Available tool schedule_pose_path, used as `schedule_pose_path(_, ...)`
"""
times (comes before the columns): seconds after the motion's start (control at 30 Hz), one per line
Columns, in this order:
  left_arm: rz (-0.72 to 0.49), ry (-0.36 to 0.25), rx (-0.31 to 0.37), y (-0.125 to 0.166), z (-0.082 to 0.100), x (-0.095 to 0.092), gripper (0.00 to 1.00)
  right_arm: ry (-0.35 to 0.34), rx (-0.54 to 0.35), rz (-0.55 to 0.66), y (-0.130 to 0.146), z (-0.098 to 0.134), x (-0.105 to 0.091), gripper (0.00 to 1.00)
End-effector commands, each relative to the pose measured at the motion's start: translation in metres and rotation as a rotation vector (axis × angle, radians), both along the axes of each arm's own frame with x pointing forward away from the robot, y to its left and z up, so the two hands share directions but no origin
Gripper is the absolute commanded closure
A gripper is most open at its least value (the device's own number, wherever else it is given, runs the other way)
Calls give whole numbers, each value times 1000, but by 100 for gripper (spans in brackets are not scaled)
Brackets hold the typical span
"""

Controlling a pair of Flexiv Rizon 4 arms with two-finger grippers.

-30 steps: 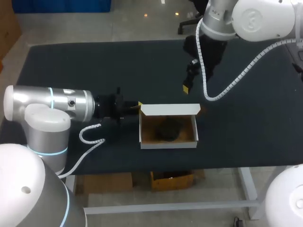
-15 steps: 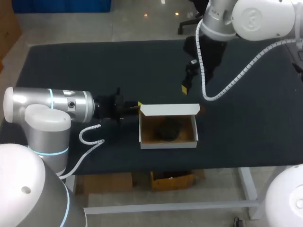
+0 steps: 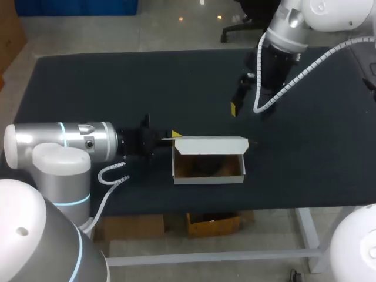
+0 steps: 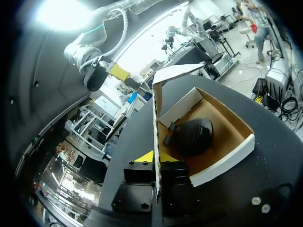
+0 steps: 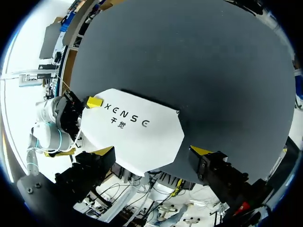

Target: Assemble the packaging by folding the flat box into shape, placing the metal phone stand inside, and closing the box properly

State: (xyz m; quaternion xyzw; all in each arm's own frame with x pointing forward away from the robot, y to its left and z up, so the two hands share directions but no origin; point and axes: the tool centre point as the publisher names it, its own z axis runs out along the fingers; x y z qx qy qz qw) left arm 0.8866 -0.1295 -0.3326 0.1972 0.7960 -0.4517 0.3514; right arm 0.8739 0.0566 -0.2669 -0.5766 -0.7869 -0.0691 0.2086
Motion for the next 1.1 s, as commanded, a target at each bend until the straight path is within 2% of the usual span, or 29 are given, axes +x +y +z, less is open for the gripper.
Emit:
schedule_pose_path(0.03,35,-42,-31,-1,-6,-3,100,86,6,-45,-2,-5,2,0)
schedule_pose_path(0.57,42,-98,-26,3,-12,2,100,91,13,-57,-2,-7,1,0)
schedule_pose_path(0.73,46,-106,-20,3,-14,3,100,174,4,-53,11,-6,5,0)
schedule_pose_path(1.03,49,-116,-17,4,-15,5,100,257,2,-72,20,-23,-8,0)
schedule_pose_path(1.07,48,-118,-17,4,-15,5,100,259,-2,-73,20,-23,-9,7)
schedule_pose_path(1.1,47,-120,-16,4,-15,5,100,260,-12,-78,20,-24,-10,24)
